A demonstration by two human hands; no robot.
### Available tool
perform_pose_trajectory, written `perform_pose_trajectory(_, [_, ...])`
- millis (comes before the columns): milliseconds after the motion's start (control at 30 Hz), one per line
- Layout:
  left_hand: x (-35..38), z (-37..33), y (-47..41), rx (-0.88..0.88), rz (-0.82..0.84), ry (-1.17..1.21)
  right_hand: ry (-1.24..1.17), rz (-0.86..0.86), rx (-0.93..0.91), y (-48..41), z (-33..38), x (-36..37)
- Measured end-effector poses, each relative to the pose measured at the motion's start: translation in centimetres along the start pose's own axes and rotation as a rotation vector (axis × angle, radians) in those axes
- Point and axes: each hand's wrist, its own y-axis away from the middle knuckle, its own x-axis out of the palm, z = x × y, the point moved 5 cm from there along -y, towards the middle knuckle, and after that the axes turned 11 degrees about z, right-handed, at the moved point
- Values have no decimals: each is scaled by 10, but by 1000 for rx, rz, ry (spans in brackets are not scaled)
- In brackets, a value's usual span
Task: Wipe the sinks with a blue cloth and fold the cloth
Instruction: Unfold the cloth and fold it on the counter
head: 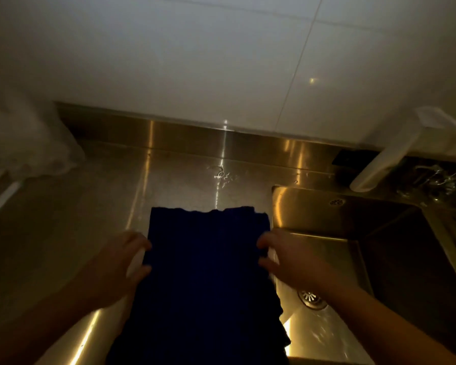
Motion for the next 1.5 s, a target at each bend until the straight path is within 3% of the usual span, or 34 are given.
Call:
perform_pose_trajectory(100, [-8, 26, -70, -228, -104, 23, -79, -253, 149, -67, -13, -10])
perform_pose_trajectory(167, [1, 36, -102, -315, -30, 17, -70, -302, 229, -100, -21, -6])
perform_pose_trajectory(333, [8, 52, -128, -366, 29, 3, -35, -351, 279, -124, -32, 5])
perform_pose_trajectory(500, [5, 55, -133, -380, 63, -19, -361, -551, 243, -99, -51, -3])
perform_pose_trajectory(567, [3, 54, -133, -367, 56, -6, -477, -527, 330, -91, -66, 2])
perform_pose_trajectory(700, [2, 49, -137, -357, 114, 58, -491, -353, 457, -95, -82, 9])
perform_pose_trajectory(933, [2, 40, -147, -364, 236, 79, -153, -245, 416, -108, -68, 8])
perform_pose_trajectory(1067, [-10, 38, -143, -294, 108, 257, -163, -196, 382, -114, -63, 2])
perform_pose_trajectory(1233, [-25, 38, -141, -263, 30, 415, -404, -21, 293, -121, -63, -14])
perform_pose_trajectory(1367, [-48, 30, -144, -195, -162, 466, -464, -20, 225, -122, -59, -50])
perform_pose_trajectory(1500, [-63, 17, -139, -118, -221, 409, -353, -101, 164, -114, -52, -73])
